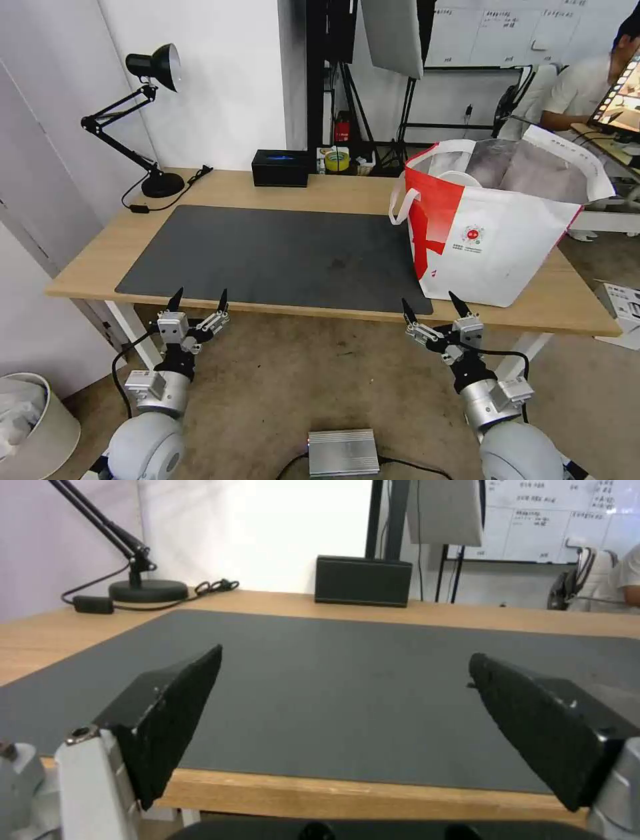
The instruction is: Pick up the trash from the table and place it into the takeout bag.
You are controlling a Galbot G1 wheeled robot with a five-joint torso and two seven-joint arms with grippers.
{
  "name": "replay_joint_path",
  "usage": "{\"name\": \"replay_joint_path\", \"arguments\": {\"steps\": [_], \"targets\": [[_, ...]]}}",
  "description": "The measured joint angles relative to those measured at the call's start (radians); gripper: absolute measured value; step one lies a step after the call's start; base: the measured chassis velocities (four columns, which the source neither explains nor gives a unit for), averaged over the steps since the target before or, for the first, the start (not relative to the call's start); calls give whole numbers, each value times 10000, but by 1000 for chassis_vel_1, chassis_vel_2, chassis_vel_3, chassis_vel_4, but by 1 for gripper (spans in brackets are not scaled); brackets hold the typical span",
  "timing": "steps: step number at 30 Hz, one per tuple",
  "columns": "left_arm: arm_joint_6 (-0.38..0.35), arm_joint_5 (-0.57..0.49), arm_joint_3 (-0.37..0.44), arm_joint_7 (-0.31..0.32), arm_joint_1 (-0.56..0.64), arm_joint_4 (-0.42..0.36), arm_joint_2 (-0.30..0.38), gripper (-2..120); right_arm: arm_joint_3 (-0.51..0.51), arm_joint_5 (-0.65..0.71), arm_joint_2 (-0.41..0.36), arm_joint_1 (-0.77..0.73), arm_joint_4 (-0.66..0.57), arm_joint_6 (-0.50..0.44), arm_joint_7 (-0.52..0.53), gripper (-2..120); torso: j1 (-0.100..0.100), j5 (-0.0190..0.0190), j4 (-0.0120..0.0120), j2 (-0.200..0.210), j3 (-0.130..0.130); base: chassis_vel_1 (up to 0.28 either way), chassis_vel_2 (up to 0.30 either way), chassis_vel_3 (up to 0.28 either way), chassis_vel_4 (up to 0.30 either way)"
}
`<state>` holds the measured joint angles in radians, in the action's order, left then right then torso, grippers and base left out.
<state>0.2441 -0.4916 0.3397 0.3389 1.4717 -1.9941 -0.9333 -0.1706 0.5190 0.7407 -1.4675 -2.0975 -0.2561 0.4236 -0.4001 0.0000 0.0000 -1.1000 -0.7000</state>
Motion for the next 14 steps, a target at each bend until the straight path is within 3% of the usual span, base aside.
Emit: {"name": "replay_joint_path", "arguments": {"steps": [14], "targets": [[-1, -6, -6, 8, -5, -3, 5, 100, 0, 0, 0, 0, 0, 0, 0, 100, 1, 0, 0, 0, 0, 0, 0, 0, 0]]}}
